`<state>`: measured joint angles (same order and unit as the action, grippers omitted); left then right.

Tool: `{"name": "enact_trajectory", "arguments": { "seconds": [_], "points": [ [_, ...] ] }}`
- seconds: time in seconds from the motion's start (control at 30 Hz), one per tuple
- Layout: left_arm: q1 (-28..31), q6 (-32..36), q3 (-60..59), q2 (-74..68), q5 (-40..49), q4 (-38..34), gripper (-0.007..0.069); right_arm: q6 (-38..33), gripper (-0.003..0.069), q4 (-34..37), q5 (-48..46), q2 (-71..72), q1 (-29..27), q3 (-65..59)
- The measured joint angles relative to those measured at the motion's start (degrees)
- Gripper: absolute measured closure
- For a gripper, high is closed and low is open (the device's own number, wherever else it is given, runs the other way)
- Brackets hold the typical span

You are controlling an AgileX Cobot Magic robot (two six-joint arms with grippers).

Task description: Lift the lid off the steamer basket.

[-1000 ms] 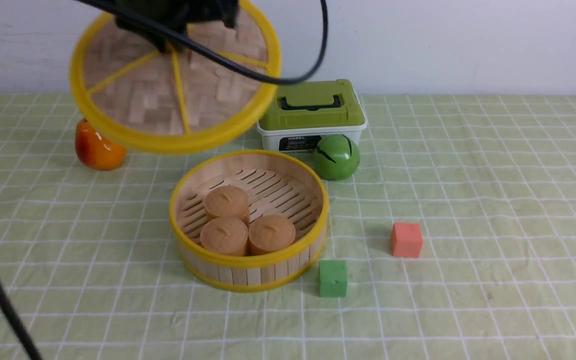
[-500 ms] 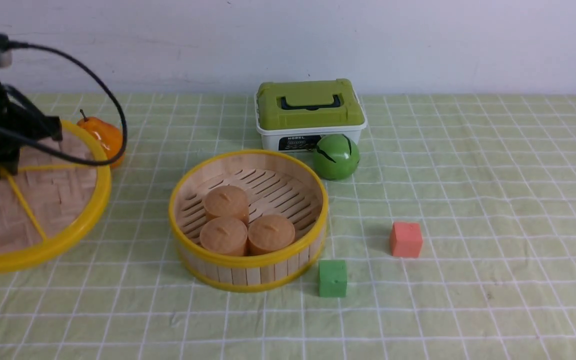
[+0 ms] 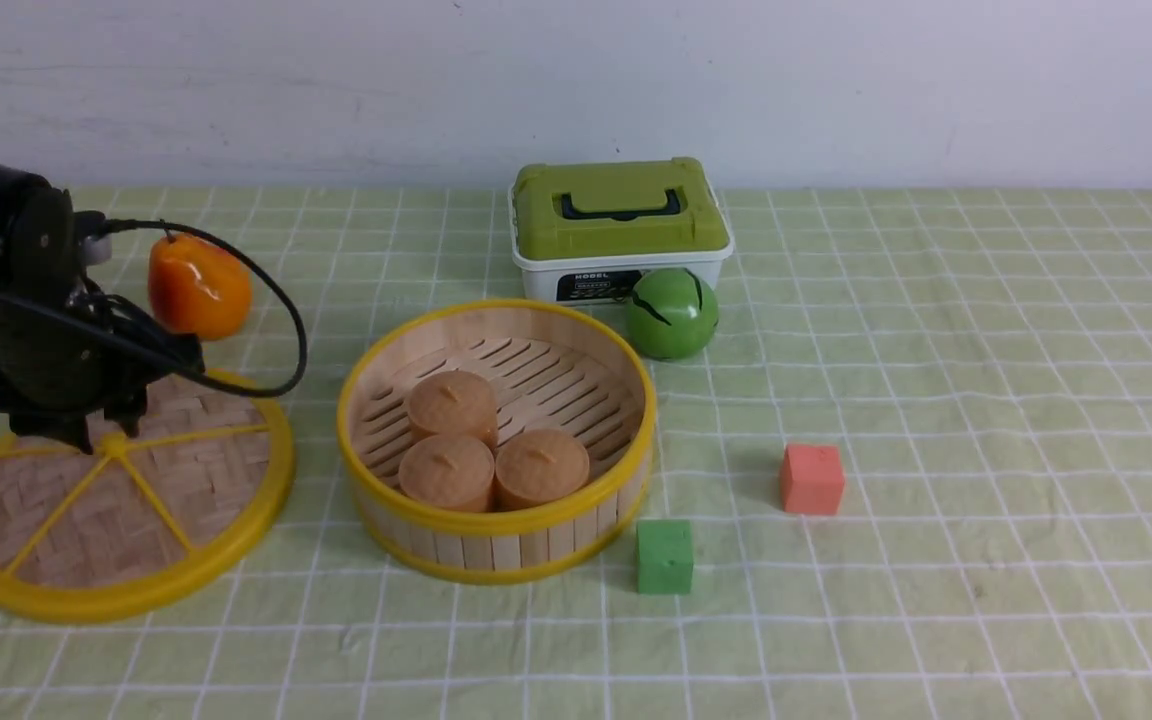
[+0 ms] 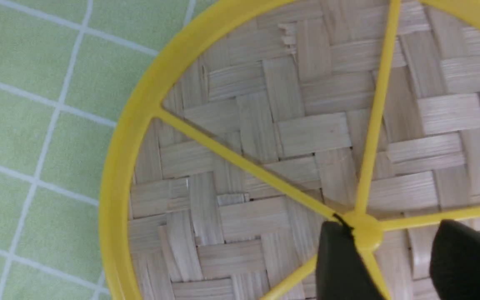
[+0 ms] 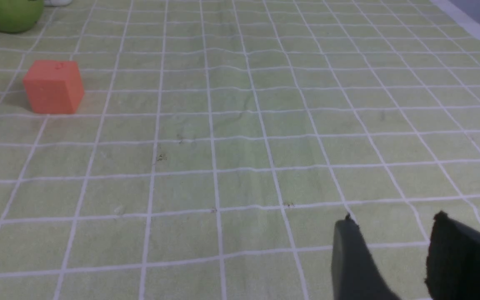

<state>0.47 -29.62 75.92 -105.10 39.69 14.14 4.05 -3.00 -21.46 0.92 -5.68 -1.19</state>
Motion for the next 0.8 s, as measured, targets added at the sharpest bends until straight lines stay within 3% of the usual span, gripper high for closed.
{"name": "enact_trajectory", "arguments": {
  "seconds": [0.07,0.17,0.37,0.43,0.5,0.67,0.8],
  "points": [
    [0.0,0.0,0.0,2.95,0.06,-0.43,0.0248,0.0,0.0418,0.0,0.0,0.0,0.0,0.0],
    [-0.37,0.0,-0.06,9.71,0.33,-0.57,0.0234,0.0,0.0418,0.0,0.0,0.0,0.0,0.0],
    [-6.06,0.71,-0.94,30.96,-1.64,-0.62,0.0434,0.0,0.0418,0.0,0.0,0.0,0.0,0.0],
    [-10.67,3.03,-3.98,41.5,-4.46,-1.01,0.0573,0.0,0.0418,0.0,0.0,0.0,0.0,0.0],
    [-12.86,4.58,-7.9,49.24,-5.77,-1.07,0.0637,0.0,0.0418,0.0,0.0,0.0,0.0,0.0],
    [-13.83,5.25,-19.13,64.36,-7.91,-0.99,0.0637,0.0,0.0416,0.0,0.0,0.0,0.0,0.0],
    [-13.83,5.42,-35.92,82.9,-11.68,-1.32,0.0637,0.0,0.0416,0.0,0.0,0.0,0.0,0.0]
  ]
}}
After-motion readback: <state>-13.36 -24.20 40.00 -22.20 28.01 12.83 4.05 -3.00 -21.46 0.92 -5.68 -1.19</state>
